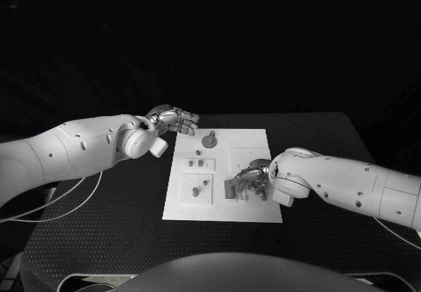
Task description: Assemble the parts on the task board
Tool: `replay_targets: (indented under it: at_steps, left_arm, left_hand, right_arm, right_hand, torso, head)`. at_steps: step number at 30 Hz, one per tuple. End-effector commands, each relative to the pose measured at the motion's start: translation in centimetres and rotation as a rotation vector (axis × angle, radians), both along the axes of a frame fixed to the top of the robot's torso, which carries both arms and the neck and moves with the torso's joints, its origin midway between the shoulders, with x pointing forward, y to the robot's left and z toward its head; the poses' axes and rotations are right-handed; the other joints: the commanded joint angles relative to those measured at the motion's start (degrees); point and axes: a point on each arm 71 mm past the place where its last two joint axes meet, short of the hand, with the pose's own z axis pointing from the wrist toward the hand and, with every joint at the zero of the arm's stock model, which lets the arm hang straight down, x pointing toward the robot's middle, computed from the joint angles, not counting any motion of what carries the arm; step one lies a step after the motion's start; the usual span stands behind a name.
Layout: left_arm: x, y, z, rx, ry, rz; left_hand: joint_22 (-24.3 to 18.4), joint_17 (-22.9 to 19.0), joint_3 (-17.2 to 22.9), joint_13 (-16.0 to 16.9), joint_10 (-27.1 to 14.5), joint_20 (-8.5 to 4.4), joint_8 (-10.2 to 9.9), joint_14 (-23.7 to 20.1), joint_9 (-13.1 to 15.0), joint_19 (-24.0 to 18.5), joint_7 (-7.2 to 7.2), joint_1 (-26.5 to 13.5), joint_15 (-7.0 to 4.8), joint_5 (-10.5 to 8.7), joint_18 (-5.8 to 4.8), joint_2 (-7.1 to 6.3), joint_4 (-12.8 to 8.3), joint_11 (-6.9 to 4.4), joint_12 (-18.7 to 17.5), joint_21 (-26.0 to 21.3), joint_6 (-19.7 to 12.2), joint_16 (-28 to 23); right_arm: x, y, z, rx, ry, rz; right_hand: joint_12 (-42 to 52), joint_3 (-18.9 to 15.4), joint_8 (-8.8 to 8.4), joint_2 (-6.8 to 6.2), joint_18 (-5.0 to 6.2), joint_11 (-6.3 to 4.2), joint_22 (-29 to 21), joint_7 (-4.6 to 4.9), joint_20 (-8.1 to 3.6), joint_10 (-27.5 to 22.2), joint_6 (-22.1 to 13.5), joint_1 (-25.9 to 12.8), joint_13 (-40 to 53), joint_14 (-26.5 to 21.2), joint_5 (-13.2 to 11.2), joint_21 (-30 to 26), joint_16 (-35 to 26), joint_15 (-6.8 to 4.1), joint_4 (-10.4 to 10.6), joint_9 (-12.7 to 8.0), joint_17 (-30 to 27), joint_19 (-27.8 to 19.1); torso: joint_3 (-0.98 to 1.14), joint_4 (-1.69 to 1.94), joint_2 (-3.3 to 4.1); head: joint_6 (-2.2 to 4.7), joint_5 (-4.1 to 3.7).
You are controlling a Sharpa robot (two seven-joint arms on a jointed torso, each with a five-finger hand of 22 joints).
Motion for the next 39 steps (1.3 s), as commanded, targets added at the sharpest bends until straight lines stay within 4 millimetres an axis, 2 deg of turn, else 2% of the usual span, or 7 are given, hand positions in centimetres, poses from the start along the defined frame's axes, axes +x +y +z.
replay_targets:
  at_steps: [1, 10, 19, 23, 26, 32, 39]
  left_arm:
    - [0.0, -0.2, 0.1, -0.007, -0.003, -0.018]
    - [0.0, -0.1, 0.1, -0.006, -0.004, -0.016]
    - [-0.1, 0.0, 0.1, -0.005, -0.002, -0.016]
    - [-0.1, 0.0, 0.1, -0.006, -0.001, -0.017]
    - [-0.1, -0.1, 0.1, -0.006, 0.0, -0.019]
    - [-0.1, -0.2, 0.1, -0.007, 0.002, -0.024]
    - [-0.1, -0.1, 0.1, -0.005, 0.002, -0.023]
  left_hand:
    - [-0.1, 0.1, -0.1, 0.0, 0.0, 0.08, 0.1, 0.1, -0.1, -0.3, -0.13, -0.6, 0.03, 0.16, -0.23, 0.11, 0.3, 0.02, -0.1, -0.2, 0.2, -0.3]
    - [-0.1, 0.1, -0.1, 0.0, 0.0, 0.09, 0.1, 0.1, -0.1, -0.3, -0.13, -0.5, 0.04, 0.15, -0.23, 0.13, 0.3, 0.03, -0.1, -0.2, 0.2, -0.3]
    - [-0.1, 0.1, -0.1, 0.0, 0.0, 0.09, 0.1, 0.1, -0.1, -0.3, -0.12, -0.6, 0.04, 0.15, -0.23, 0.16, 0.4, 0.03, -0.1, -0.2, 0.2, -0.3]
    - [-0.1, 0.1, -0.1, 0.0, 0.0, 0.09, 0.1, 0.1, -0.1, -0.3, -0.12, -0.6, 0.04, 0.15, -0.23, 0.16, 0.4, 0.03, -0.1, -0.2, 0.2, -0.3]
    - [-0.1, 0.1, -0.1, 0.0, 0.0, 0.09, 0.1, 0.1, -0.1, -0.3, -0.12, -0.6, 0.04, 0.15, -0.23, 0.16, 0.4, 0.03, -0.1, -0.2, 0.2, -0.3]
    - [-0.1, 0.1, -0.1, 0.0, 0.0, 0.1, 0.1, 0.1, -0.1, -0.3, -0.11, -0.6, 0.04, 0.15, -0.23, 0.16, 0.4, 0.03, -0.1, -0.2, 0.2, -0.3]
    - [-0.1, 0.2, -0.1, 0.0, 0.0, 0.1, 0.1, 0.1, -0.1, -0.3, -0.1, -0.6, 0.05, 0.15, -0.23, 0.17, 0.4, 0.04, -0.1, -0.2, 0.2, -0.3]
  right_arm:
    - [0.1, 0.1, 0.2, 0.012, -0.056, 0.029]
    - [0.3, -0.6, 1.8, 0.11, -0.294, 0.105]
    - [0.8, -1.0, 3.1, 0.109, -0.549, 0.214]
    - [0.4, -0.7, 2.4, 0.067, -0.425, 0.192]
    - [0.1, -0.5, 1.7, 0.019, -0.319, 0.16]
    - [0.2, 0.3, 2.0, -0.011, -0.381, 0.187]
    - [1.0, 0.3, 3.9, 0.084, -0.727, 0.375]
  right_hand:
    - [0.4, 0.3, -0.1, 0.36, 0.63, 0.03, 1.1, 0.98, -0.03, -0.3, 0.7, 1.0, 0.0, -0.1, 0.2, -0.2, -0.3, 0.01, -0.2, 0.0, 0.2, -0.2]
    - [0.8, 0.5, 0.13, 1.3, 0.63, -0.04, 1.0, 0.92, -0.1, -0.1, 0.8, 5.2, -0.2, 0.3, 0.2, 0.0, -0.4, -0.06, -4.2, 0.3, 0.3, 0.3]
    - [1.4, 0.7, -0.37, -0.78, 0.63, 0.52, 0.9, 1.49, 0.27, -0.2, -0.7, 16.3, -0.3, -0.7, 0.1, -0.2, -1.1, 0.44, -6.9, 0.3, -1.7, 0.4]
    - [1.4, -0.4, -0.45, -1.48, 0.63, 0.61, 0.8, 1.54, 0.64, -0.3, -0.7, 15.0, -0.4, -0.8, 0.2, -0.5, -1.3, 0.52, -5.1, 0.2, -1.9, 0.5]
    - [1.3, -0.9, -0.53, -2.74, 0.61, 0.63, 0.7, 1.5, 0.82, -0.6, -0.6, 11.5, -0.6, -1.0, 0.2, -0.8, -1.4, 0.55, -0.7, 0.1, -1.9, 0.3]
    - [1.5, -1.3, -0.39, -4.06, 0.63, 0.35, 0.9, 1.31, 0.49, -1.0, -0.2, 5.8, -0.6, -1.3, 0.2, -1.1, -1.3, 0.33, 4.5, 0.0, -1.8, -0.1]
    - [1.6, 1.5, -3.12, -4.22, 0.42, 2.35, 1.3, 3.31, 0.99, -4.2, -6.6, 24.2, -0.2, -7.1, 0.2, -1.5, -2.5, 2.11, -7.3, -0.6, -6.5, -3.0]
  torso:
    - [0.01, 0.0, 0.0]
    - [0.02, -0.02, -0.01]
    - [0.05, -0.03, 0.0]
    - [0.03, 0.01, 0.0]
    - [0.02, 0.03, 0.01]
    - [-0.02, 0.01, 0.01]
    - [-0.05, 0.06, 0.0]
  head:
    - [0.0, -0.06]
    - [0.0, 0.01]
    - [0.0, 0.13]
    - [0.0, 0.07]
    - [0.0, 0.12]
    - [0.0, -0.04]
    - [0.0, 0.16]
